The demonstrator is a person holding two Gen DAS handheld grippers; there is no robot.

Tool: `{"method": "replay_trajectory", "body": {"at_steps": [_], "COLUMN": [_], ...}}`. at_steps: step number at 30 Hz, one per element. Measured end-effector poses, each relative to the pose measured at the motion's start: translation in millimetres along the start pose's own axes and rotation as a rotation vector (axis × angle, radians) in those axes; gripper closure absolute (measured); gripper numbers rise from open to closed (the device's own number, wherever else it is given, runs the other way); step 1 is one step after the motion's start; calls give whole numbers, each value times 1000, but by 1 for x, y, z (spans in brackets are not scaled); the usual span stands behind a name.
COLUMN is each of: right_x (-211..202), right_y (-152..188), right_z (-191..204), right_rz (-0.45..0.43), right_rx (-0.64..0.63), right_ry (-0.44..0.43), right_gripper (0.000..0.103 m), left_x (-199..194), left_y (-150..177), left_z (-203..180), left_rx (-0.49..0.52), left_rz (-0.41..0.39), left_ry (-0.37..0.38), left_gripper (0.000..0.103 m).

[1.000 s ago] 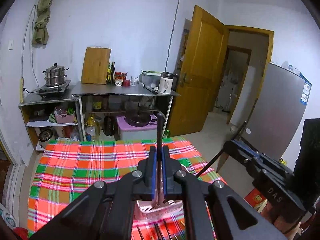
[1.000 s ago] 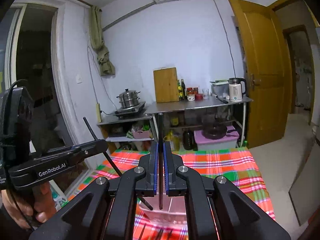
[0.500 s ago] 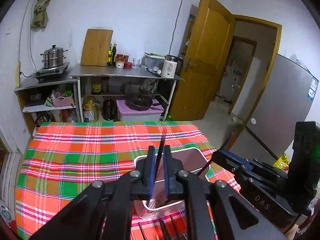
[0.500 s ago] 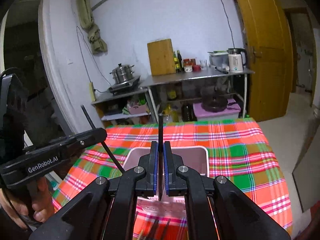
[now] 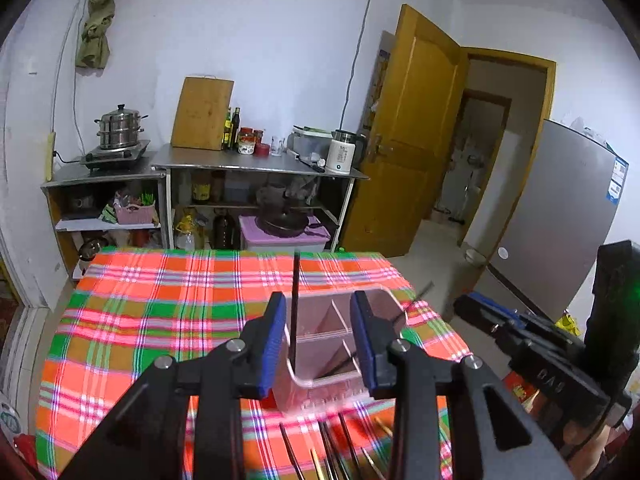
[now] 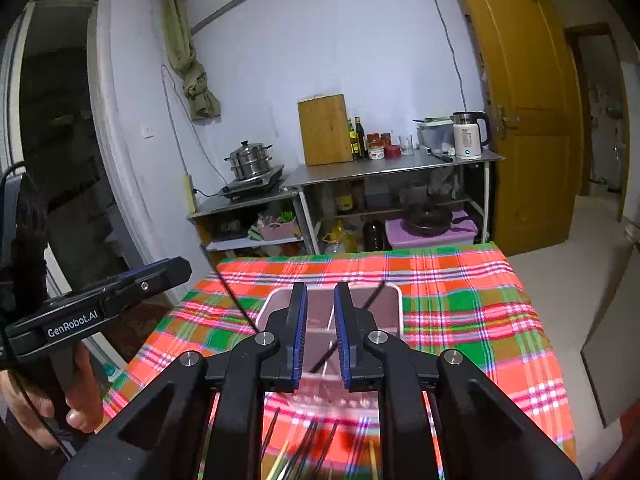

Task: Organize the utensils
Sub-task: 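Lift both black chopsticks over the pink basket and open both tools to drop them in, then lower both tools to the row and grasp another black chopstick with each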

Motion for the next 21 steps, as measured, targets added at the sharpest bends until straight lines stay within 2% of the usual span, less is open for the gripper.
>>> {"method": "replay_trajectory", "body": {"at_steps": [13,21], "right_x": [-51,-49], "right_y": [59,95], "right_z": [-15,-26], "right_rz": [62,140], "right_rx": [4,22], "right_ry": [8,9], "right_gripper": [89,89], "left_x": [-22,-15], "left_y": [86,129], "left_z": [-33,-38], "left_rx": [-2,-20], "left_rz": [99,171], "left_ry": [28,41], "left_gripper": [68,68]}}
Point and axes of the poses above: each gripper's, at about its wrist camera, not at the fingertips, and x roughly the way its jaws point, z to its left, y to its underside, the point moved 1 cm from there along x, roughly the way its jaws point, and after that the axes turned 15 degrees about x, right-handed, at the moved point
